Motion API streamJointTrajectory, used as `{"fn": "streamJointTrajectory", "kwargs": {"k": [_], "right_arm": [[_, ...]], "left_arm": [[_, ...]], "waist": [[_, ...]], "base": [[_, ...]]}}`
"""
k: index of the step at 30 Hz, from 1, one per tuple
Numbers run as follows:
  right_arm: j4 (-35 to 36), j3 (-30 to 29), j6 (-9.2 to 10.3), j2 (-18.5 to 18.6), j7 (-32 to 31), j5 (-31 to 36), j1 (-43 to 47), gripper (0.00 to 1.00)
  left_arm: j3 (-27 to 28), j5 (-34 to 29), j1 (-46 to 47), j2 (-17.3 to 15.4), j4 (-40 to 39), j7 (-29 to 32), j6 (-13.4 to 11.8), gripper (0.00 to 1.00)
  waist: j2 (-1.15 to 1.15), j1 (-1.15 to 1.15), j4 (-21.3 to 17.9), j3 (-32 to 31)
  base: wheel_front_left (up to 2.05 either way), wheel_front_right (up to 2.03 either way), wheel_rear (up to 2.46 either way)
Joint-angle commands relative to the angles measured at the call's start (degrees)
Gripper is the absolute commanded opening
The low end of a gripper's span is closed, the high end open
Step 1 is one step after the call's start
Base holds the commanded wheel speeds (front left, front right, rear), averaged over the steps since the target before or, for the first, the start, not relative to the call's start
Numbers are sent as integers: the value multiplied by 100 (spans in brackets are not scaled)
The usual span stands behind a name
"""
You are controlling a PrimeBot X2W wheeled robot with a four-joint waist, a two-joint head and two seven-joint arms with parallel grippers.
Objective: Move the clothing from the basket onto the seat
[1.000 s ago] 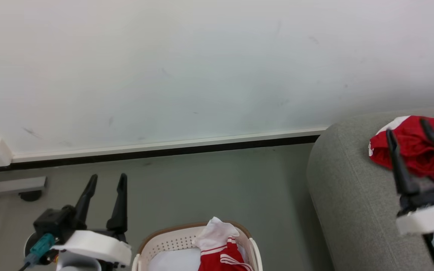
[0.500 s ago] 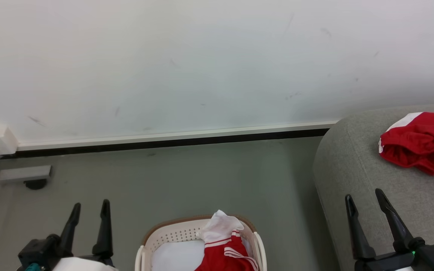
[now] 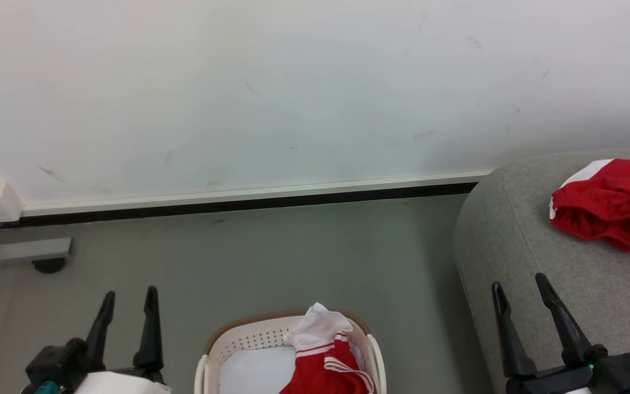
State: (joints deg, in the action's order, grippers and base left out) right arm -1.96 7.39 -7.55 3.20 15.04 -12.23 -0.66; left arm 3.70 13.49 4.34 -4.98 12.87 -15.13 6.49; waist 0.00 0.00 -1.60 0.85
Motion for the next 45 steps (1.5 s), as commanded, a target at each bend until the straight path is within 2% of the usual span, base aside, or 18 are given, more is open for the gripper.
{"fn": "streamJointTrajectory", "kwargs": {"k": [1,12,19,29,38,42,45], "right_arm": [[-24,13,13,-16,20,47,5,100],[-65,65,13,-28,19,82,-38,100],[-71,-37,13,-28,19,176,-237,100],[181,-205,13,-29,19,199,-717,100],[494,-366,13,-32,12,-45,-1110,100],[605,-378,14,-32,12,-173,-1224,100],[690,-390,14,-31,11,-270,-1301,100]], "left_arm": [[58,-122,-26,10,41,-3,27,100],[86,-200,45,102,84,-3,89,100],[-120,-220,276,51,158,-3,104,100],[-919,90,1050,-590,748,-3,105,100],[-2314,551,2058,-1340,2104,113,94,100],[-2803,793,2451,-1520,2634,195,94,100],[-3166,1008,2684,-1597,3097,512,94,100]], "waist": [[0,0,-8,4],[0,0,-67,94],[0,0,-278,492],[0,0,-838,1634],[0,0,-1358,2589],[0,0,-1529,2921],[0,0,-1655,3150]], "base": [[0,0,0],[0,0,0],[0,0,0],[0,0,0],[0,0,0],[0,0,0],[0,0,0]]}}
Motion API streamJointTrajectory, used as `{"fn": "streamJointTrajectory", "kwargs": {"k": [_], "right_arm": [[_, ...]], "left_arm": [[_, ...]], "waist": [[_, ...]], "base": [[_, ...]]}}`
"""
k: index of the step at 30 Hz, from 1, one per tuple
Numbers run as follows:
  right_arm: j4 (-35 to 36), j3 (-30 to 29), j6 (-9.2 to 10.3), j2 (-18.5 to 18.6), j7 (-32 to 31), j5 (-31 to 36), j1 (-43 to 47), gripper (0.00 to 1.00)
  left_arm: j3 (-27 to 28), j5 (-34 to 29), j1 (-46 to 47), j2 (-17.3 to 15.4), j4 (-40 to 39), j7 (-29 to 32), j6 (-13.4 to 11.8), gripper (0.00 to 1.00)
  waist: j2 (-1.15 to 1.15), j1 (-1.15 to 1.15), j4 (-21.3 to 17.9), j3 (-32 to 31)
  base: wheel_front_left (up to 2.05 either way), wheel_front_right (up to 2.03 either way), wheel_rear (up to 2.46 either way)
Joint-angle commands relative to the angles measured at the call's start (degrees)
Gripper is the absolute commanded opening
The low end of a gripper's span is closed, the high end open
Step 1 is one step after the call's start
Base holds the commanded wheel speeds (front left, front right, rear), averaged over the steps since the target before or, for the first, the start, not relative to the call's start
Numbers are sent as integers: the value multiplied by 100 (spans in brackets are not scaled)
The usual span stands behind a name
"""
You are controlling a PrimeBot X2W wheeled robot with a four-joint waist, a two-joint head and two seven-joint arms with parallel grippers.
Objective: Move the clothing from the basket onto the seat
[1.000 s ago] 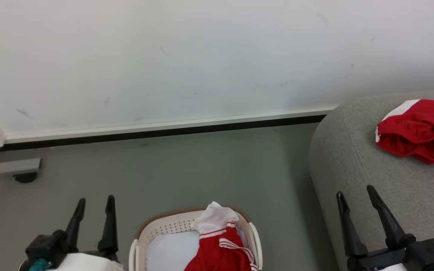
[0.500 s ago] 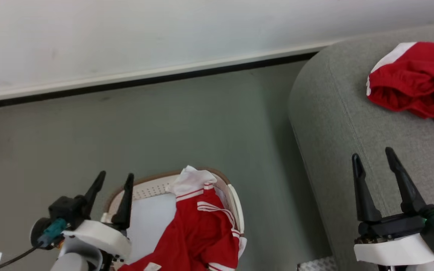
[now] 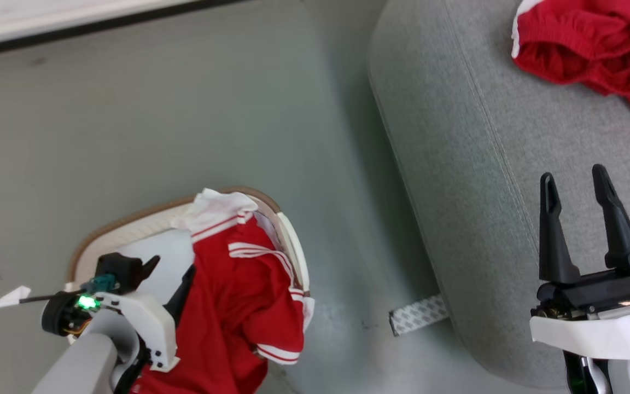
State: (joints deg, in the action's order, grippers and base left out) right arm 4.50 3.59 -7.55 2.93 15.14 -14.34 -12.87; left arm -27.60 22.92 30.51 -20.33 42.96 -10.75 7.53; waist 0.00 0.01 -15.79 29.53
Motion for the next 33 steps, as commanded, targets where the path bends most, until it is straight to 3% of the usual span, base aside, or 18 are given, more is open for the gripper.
{"fn": "streamJointTrajectory", "kwargs": {"k": [1,15,26,27,29,33], "right_arm": [[72,-11,14,-6,0,-87,-110,100],[461,67,14,-5,1,-499,-300,100],[469,183,14,-5,1,-695,-353,100],[471,178,13,-5,0,-703,-339,100],[456,161,13,-5,1,-724,-313,100],[410,118,13,-5,0,-704,-296,100]], "left_arm": [[-136,176,151,-80,210,161,-10,100],[-1443,1151,878,-514,1340,1207,-10,100],[-2160,1742,1085,-627,1768,2126,-9,100],[-2195,1777,1090,-632,1785,2128,-9,80],[-2268,1852,1118,-634,1795,2093,-9,0],[-2448,2004,1149,-634,1813,2035,-9,0]], "waist": [[0,-1,-281,362],[0,-1,-891,1339],[0,-1,-1093,1572],[0,-1,-1105,1574],[0,-1,-1119,1567],[0,-1,-1111,1482]], "base": [[0,0,0],[0,0,0],[0,0,0],[0,0,0],[0,0,0],[0,0,0]]}}
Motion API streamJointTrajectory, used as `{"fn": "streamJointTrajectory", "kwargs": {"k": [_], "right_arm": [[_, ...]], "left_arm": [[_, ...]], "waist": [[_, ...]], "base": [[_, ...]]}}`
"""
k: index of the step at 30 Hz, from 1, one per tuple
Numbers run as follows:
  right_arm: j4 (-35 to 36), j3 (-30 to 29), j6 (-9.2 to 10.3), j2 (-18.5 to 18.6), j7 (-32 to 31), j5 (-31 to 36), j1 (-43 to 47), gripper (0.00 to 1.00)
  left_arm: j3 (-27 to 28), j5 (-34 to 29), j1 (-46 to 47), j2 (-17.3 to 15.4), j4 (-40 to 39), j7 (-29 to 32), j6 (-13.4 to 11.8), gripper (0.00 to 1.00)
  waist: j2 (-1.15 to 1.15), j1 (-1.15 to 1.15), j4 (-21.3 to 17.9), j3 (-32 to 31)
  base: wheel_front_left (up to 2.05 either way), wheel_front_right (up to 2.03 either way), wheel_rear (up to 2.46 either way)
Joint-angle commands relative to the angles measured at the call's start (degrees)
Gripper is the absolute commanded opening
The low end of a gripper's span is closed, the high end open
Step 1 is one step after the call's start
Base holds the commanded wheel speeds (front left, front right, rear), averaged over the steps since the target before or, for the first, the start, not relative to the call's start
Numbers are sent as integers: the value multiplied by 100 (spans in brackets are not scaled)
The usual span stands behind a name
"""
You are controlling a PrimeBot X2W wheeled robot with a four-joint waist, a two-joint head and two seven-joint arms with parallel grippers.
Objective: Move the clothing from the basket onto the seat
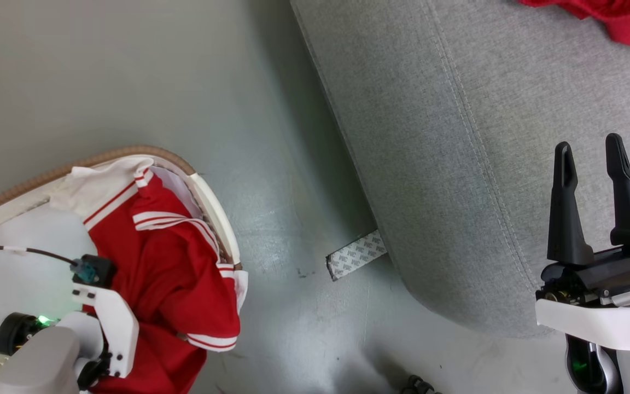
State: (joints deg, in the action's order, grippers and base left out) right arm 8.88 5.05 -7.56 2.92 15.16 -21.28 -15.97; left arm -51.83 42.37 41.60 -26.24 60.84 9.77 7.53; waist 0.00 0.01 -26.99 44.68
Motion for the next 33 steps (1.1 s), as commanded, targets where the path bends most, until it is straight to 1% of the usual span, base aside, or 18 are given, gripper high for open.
{"fn": "streamJointTrajectory", "kwargs": {"k": [1,5,10,13,15,19,20,23,28,31,33], "right_arm": [[-28,-29,15,-4,0,4,8,100],[-57,-34,14,-5,-1,79,19,100],[-121,-113,14,-3,-1,294,14,100],[-207,-156,14,-2,-1,455,16,100],[-291,-163,15,-2,0,604,51,100],[-559,-86,15,0,0,839,161,100],[-559,-86,15,0,0,839,161,100],[-729,-110,14,4,0,992,272,100],[-995,-128,15,5,-1,1116,506,100],[-1146,-81,15,3,-1,1134,644,100],[-1220,-60,15,4,-1,1109,735,100]], "left_arm": [[-61,90,48,-34,21,-43,-9,0],[-187,233,33,54,-8,-207,-9,0],[-325,417,-14,318,-32,-497,-9,0],[-438,501,-52,520,-114,-826,-9,0],[-586,485,-91,643,-205,-1136,-9,0],[-790,644,-234,870,-326,-1717,-9,0],[-790,644,-234,870,-326,-1717,-9,0],[-891,770,-352,1059,-374,-2095,-9,0],[-952,898,-481,1294,-513,-2431,-9,0],[-886,894,-528,1377,-668,-2498,-9,0],[-721,788,-508,1380,-894,-2496,-9,0]], "waist": [[0,-1,19,-56],[0,-1,88,-187],[0,-1,317,-584],[0,-1,522,-979],[0,-1,666,-1300],[0,-1,939,-1970],[0,-1,939,-1970],[0,-1,1140,-2458],[0,-1,1451,-3170],[0,-1,1617,-3510],[0,-1,1715,-3701]], "base": [[0,0,0],[0,0,0],[0,0,0],[0,0,0],[0,0,0],[0,0,0],[0,0,0],[0,0,0],[0,0,0],[0,0,0],[0,0,0]]}}
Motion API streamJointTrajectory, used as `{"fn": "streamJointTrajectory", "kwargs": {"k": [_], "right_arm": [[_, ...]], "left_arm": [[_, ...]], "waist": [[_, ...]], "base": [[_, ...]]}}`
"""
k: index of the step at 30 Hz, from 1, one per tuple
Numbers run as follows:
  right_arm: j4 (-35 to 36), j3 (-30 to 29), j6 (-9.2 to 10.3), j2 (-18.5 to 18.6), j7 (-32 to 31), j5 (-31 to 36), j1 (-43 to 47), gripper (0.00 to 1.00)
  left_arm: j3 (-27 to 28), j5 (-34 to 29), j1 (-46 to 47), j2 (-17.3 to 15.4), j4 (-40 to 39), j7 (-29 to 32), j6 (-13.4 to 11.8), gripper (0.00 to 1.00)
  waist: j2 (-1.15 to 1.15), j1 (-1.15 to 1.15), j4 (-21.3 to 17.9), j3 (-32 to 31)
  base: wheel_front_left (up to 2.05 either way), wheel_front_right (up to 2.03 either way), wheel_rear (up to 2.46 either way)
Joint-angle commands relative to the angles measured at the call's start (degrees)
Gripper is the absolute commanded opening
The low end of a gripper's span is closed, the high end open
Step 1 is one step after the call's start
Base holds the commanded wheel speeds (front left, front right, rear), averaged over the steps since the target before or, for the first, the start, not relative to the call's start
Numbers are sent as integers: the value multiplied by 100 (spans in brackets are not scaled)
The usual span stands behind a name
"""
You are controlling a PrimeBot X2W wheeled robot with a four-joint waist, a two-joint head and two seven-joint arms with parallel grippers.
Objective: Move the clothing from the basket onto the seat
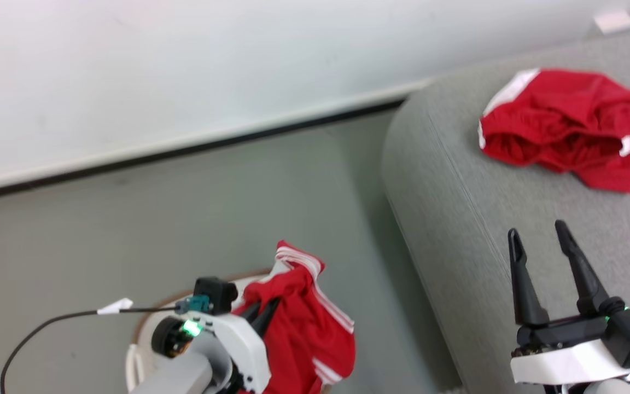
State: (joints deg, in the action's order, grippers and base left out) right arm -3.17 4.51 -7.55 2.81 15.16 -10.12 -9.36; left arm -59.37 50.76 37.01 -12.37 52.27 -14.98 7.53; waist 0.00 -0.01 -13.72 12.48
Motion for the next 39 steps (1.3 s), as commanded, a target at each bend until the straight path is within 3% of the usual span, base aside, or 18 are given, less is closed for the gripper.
{"fn": "streamJointTrajectory", "kwargs": {"k": [1,9,16,28,39], "right_arm": [[-42,9,13,14,-1,-26,111,100],[-219,157,14,21,-1,-184,384,100],[-293,389,14,19,-1,-289,474,100],[-422,807,13,15,-1,-412,435,100],[-695,1320,14,98,-1,-291,204,100]], "left_arm": [[151,-131,-68,-31,-184,-23,-9,0],[1177,-875,-317,-144,-1427,-17,-118,0],[1755,-1340,-244,-199,-2336,-17,-262,0],[2007,-1487,-10,-326,-3455,85,-629,0],[1957,-1401,-123,-323,-3773,205,-739,0]], "waist": [[0,1,428,-548],[0,1,700,-1016],[0,1,851,-1184],[0,1,950,-1330],[0,1,985,-1376]], "base": [[0,0,0],[0,0,0],[0,0,0],[0,0,0],[0,0,0]]}}
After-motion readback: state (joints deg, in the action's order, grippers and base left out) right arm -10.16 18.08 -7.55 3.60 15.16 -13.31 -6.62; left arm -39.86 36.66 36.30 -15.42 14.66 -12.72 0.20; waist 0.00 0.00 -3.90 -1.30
